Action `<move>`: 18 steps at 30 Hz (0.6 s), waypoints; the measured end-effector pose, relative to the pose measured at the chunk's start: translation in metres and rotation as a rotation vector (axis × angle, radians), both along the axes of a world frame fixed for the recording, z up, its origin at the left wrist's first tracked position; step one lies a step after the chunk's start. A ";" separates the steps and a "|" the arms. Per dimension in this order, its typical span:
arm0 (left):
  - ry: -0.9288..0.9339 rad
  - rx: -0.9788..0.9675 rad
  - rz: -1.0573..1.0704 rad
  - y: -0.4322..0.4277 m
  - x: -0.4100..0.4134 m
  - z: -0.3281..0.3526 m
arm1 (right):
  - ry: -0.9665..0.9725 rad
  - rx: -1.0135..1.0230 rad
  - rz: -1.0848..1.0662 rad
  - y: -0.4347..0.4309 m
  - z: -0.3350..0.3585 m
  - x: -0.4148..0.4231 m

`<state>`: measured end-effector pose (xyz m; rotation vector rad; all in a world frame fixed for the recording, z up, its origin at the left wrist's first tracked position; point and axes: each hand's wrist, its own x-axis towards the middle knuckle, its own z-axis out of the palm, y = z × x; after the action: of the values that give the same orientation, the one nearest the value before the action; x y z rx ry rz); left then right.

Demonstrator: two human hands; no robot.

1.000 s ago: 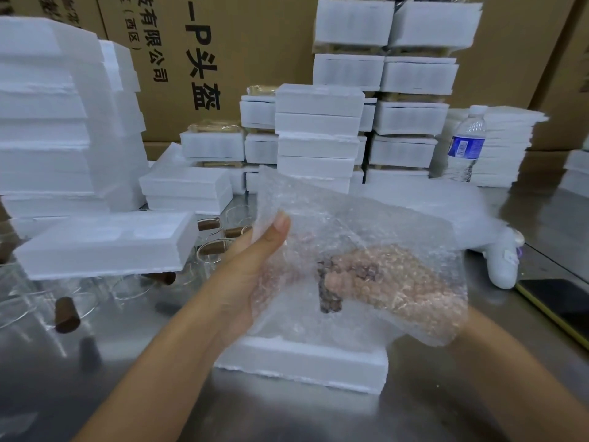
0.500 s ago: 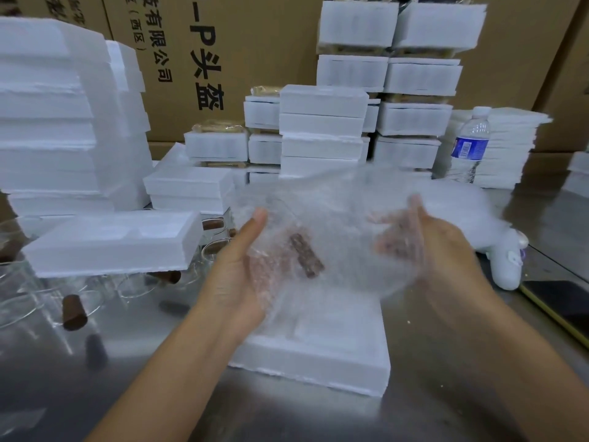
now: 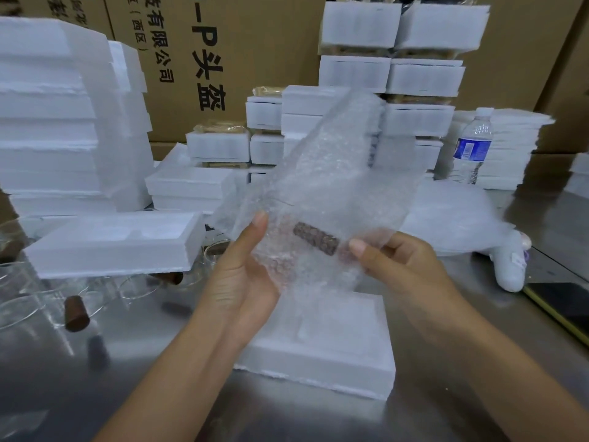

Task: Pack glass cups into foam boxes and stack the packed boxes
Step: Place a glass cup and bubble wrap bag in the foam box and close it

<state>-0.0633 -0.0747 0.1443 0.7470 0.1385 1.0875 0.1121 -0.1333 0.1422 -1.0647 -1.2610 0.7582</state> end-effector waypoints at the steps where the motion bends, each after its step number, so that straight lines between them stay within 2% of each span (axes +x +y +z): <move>1: 0.023 0.017 0.017 0.001 0.001 0.000 | 0.026 0.016 -0.024 0.001 0.002 0.001; 4: 0.082 0.038 0.055 0.002 0.004 0.000 | 0.099 0.023 -0.083 0.000 0.004 0.006; 11: 0.385 0.220 0.098 -0.003 0.008 -0.007 | 0.280 0.008 -0.143 -0.002 0.010 0.010; 18: 0.900 0.688 0.274 -0.010 0.001 -0.006 | 0.234 -0.002 -0.187 -0.004 0.013 0.009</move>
<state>-0.0622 -0.0851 0.1378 1.8564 0.6649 0.9803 0.1215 -0.1375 0.1551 -1.0468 -0.9482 0.7179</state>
